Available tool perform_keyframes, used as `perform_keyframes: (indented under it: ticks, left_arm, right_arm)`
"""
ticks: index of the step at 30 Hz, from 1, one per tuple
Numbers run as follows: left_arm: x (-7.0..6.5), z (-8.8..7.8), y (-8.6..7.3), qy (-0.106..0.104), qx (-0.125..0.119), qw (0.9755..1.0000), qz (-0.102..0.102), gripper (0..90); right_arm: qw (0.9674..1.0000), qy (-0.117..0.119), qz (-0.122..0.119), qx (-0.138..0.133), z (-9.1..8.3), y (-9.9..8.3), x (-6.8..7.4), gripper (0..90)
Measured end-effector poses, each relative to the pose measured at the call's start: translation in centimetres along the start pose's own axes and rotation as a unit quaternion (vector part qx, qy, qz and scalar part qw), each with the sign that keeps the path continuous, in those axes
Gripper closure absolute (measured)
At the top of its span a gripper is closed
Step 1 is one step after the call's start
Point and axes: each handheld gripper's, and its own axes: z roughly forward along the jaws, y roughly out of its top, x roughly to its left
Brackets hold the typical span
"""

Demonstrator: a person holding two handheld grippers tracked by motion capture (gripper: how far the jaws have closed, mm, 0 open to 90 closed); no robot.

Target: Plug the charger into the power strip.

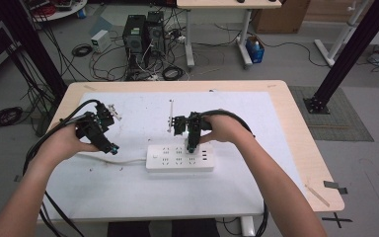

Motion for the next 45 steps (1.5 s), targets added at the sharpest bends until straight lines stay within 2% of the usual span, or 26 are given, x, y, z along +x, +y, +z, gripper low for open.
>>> perform_keyframes:
  ticks: [4,5,10,11,14,15,18,21,23,27,29,30,31,32,33,34,36,37,38,40,41,42,44,45]
  left_arm:
    - [-0.2,0.1,-0.2,0.000,0.000,1.0000,-0.003,22.8]
    - [-0.2,0.2,-0.2,0.001,0.000,1.0000,-0.002,22.8]
    - [-0.4,0.3,-0.2,-0.001,-0.004,1.0000,-0.003,22.8]
    - [-0.4,0.4,-0.1,-0.004,-0.002,1.0000,0.000,22.8]
    - [-0.5,0.8,0.0,-0.007,-0.001,1.0000,0.000,22.8]
    - [-0.5,0.8,0.0,-0.007,-0.001,1.0000,0.000,22.8]
    - [-0.5,0.9,0.1,-0.009,0.000,1.0000,0.000,22.8]
    - [-0.5,1.2,0.3,-0.012,-0.004,0.9999,-0.003,22.8]
    - [-0.5,1.3,0.3,-0.012,-0.003,0.9999,-0.003,22.8]
    - [-0.5,1.1,0.1,-0.012,-0.003,0.9999,0.002,22.8]
    - [-0.5,0.9,0.1,-0.012,-0.007,0.9999,-0.001,22.8]
    - [-0.5,0.9,0.1,-0.011,-0.008,0.9999,0.000,22.8]
    - [-0.4,0.8,0.1,-0.010,-0.010,0.9999,0.000,22.8]
    - [-0.4,0.8,0.1,-0.010,-0.011,0.9999,0.001,22.8]
    - [-0.3,0.8,0.0,-0.011,-0.013,0.9999,0.001,22.8]
    - [-0.1,0.8,0.0,-0.010,-0.014,0.9999,0.001,22.8]
    - [0.3,0.9,0.1,-0.006,-0.016,0.9999,-0.001,22.8]
    - [0.3,0.9,0.1,-0.006,-0.016,0.9999,-0.001,22.8]
    - [0.4,0.9,0.1,-0.006,-0.017,0.9998,0.001,22.7]
    - [0.6,0.9,0.3,-0.003,-0.023,0.9997,0.004,22.7]
    - [0.6,0.9,0.3,-0.003,-0.023,0.9997,0.004,22.5]
    - [0.5,1.0,0.4,-0.002,-0.025,0.9997,0.002,22.5]
    - [0.5,1.1,0.6,0.000,-0.023,0.9997,0.005,21.0]
    - [0.5,1.2,0.9,0.002,-0.021,0.9997,0.008,21.0]
  right_arm:
    - [0.9999,0.002,-0.011,0.001,0.2,0.1,-0.1,62.6]
    - [0.9998,0.002,-0.020,0.000,0.2,0.0,-0.1,62.7]
    - [0.9996,0.003,-0.029,-0.004,0.3,-0.1,-0.1,62.8]
    - [0.9992,0.000,-0.039,0.010,1.1,0.0,0.0,62.9]
    - [0.9993,0.000,-0.034,0.011,1.1,-0.1,0.1,63.1]
    - [0.9991,-0.004,-0.042,0.008,1.1,-0.1,0.1,63.2]
    - [0.9992,-0.006,-0.038,0.008,1.2,-0.2,0.3,63.4]
    - [0.9992,-0.006,-0.039,-0.010,1.5,-0.4,0.2,63.4]
    - [0.9995,-0.008,-0.031,-0.005,1.7,-0.3,0.3,63.4]
    - [0.9994,0.005,-0.024,-0.022,1.9,-0.7,-0.2,63.2]
    - [0.9993,0.005,-0.031,-0.019,1.9,-0.6,-0.3,61.5]
    - [0.9995,0.003,-0.028,-0.013,2.0,-0.5,-0.5,51.7]
    - [0.9995,0.003,-0.028,-0.013,2.0,-0.5,-0.5,51.7]
    - [0.9992,0.008,0.003,-0.039,1.5,-0.9,-0.8,41.8]
    - [0.9992,0.008,0.003,-0.039,1.5,-0.9,-0.8,41.8]
    - [0.9949,0.028,0.058,-0.077,0.2,-1.6,-1.4,31.1]
    - [0.9907,0.016,0.097,-0.095,-1.1,-2.8,-1.7,27.1]
    - [0.9907,0.016,0.097,-0.095,-1.1,-2.8,-1.7,27.1]
    - [0.9831,-0.026,0.150,-0.102,-2.6,-4.8,-2.0,22.5]
    - [0.9739,-0.044,0.195,-0.107,-3.7,-6.8,-2.3,22.4]
    - [0.9739,-0.044,0.195,-0.107,-3.7,-6.8,-2.3,22.4]
    - [0.9657,-0.057,0.228,-0.111,-4.4,-8.2,-2.4,22.5]
    - [0.9491,-0.059,0.288,-0.112,-5.2,-10.5,-2.6,22.5]
    - [0.9369,-0.065,0.324,-0.113,-5.8,-12.3,-2.6,22.5]
